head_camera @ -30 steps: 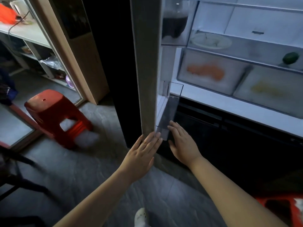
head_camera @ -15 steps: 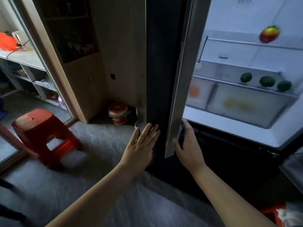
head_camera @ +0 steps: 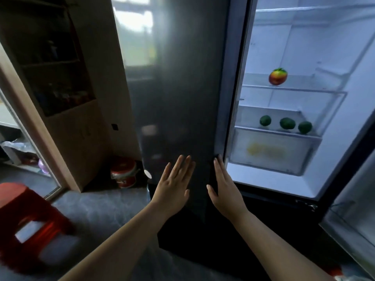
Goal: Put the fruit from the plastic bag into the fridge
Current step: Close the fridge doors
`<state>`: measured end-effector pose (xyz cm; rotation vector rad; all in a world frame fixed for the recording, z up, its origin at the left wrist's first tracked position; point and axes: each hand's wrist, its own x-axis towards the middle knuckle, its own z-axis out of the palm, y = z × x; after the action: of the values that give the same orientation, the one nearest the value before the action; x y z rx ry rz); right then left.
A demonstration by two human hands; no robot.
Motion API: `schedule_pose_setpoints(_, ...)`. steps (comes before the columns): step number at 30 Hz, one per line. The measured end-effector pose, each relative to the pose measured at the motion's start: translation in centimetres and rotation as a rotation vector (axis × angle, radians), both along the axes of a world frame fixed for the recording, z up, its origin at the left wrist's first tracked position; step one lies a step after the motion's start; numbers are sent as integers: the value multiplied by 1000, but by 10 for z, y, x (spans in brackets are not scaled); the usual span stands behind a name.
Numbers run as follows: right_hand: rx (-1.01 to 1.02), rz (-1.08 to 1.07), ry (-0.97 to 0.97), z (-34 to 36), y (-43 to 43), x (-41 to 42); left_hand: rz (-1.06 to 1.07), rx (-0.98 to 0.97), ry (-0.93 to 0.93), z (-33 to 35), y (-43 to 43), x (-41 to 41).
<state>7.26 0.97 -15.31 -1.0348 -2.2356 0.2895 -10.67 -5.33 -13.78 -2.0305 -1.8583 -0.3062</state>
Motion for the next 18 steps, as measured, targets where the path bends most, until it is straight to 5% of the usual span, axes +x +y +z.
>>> schedule_pose_setpoints(6, 43, -47, 28, 2, 36, 12, -98, 57, 10, 24, 56, -7)
schedule_pose_setpoints(10, 333, -116, 123, 4, 47, 6, -178, 106, 34, 27, 85, -13)
schedule_pose_setpoints(13, 531, -39, -20, 9, 55, -4, -253, 211, 30, 18, 96, -24)
schedule_pose_setpoints(18, 537, -84, -131, 5, 66, -11, -343, 341, 131, 10, 118, -37)
